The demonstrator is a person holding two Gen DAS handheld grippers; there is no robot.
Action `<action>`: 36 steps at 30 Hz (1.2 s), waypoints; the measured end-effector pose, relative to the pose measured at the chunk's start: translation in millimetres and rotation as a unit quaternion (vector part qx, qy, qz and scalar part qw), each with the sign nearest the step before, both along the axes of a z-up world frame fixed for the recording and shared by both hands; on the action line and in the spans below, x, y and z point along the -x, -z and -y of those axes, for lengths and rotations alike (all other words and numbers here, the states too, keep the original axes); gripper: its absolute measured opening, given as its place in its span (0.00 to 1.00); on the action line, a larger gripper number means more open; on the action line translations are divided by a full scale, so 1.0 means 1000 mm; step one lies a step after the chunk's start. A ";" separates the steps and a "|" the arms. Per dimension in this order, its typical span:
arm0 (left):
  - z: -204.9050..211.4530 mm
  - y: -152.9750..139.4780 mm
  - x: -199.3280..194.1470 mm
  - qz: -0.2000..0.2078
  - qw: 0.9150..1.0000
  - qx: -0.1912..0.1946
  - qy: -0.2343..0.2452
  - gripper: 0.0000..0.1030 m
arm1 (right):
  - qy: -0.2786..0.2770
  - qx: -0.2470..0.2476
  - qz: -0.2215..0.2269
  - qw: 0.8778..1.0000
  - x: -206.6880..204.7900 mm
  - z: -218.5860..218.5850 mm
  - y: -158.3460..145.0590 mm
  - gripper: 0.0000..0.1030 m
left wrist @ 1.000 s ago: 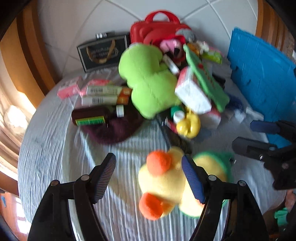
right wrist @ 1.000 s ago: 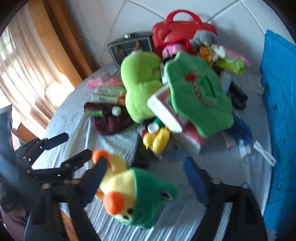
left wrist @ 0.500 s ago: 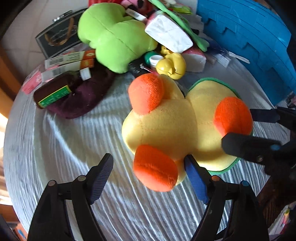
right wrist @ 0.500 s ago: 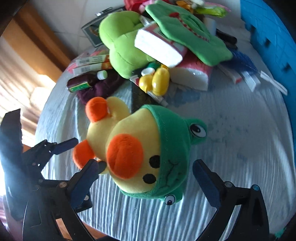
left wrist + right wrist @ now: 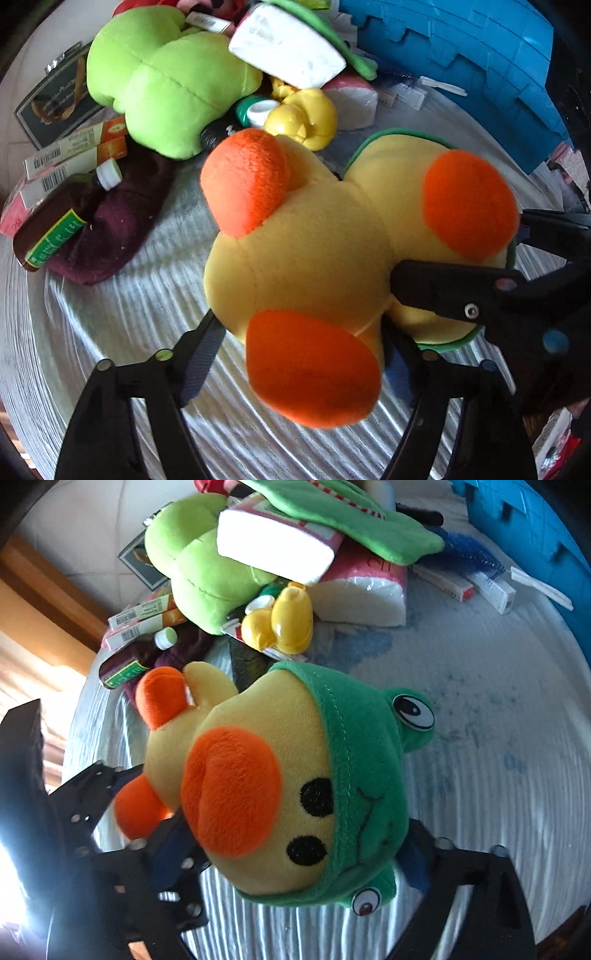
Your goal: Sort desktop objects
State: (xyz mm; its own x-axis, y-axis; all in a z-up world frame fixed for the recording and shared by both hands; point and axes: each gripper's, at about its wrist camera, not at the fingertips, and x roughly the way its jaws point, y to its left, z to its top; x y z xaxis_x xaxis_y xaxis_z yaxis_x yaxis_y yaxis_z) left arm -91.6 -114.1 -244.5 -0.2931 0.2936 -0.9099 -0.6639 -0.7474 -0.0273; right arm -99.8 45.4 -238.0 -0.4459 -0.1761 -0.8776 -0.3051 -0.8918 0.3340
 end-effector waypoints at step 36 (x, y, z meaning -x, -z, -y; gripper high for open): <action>-0.295 -0.306 -0.046 -0.276 0.944 -0.161 0.079 0.70 | 0.062 -0.188 -0.251 0.948 -0.110 -0.251 -0.322 0.80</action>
State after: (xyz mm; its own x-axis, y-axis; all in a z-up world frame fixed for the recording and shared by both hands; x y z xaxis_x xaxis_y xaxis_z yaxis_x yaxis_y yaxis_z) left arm -45.2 181.1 61.0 -0.6263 0.6091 -0.4866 -0.7458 -0.6500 0.1463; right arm 9.8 296.5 84.3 -0.8204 0.1875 -0.5402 -0.3020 -0.9443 0.1310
